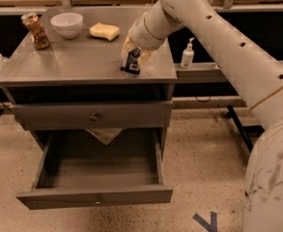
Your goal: Pick rxbar blueberry from middle drawer and place on counter
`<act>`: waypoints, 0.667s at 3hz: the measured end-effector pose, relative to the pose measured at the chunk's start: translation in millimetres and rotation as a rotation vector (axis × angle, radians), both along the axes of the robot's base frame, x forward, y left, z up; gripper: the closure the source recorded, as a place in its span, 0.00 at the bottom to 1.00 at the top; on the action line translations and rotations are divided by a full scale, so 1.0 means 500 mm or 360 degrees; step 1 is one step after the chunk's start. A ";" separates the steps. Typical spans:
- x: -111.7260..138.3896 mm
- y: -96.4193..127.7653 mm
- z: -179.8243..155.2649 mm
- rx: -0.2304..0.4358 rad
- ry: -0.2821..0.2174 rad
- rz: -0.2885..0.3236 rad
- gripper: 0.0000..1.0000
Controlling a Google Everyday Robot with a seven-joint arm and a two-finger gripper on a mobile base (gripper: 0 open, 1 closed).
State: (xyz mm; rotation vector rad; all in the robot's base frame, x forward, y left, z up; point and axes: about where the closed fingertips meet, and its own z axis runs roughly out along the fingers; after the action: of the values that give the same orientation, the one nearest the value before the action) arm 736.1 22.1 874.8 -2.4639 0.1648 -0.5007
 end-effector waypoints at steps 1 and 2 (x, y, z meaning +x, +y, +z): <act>0.000 0.004 -0.005 0.0000 0.0006 0.0005 0.54; 0.000 0.010 -0.012 -0.0001 0.0014 0.0013 0.23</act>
Offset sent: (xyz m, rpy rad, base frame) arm -0.0001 0.0021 -0.0026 -0.0001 0.0036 0.0035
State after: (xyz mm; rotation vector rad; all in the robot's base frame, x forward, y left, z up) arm 736.0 27.0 868.6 -2.4667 0.1582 -0.4868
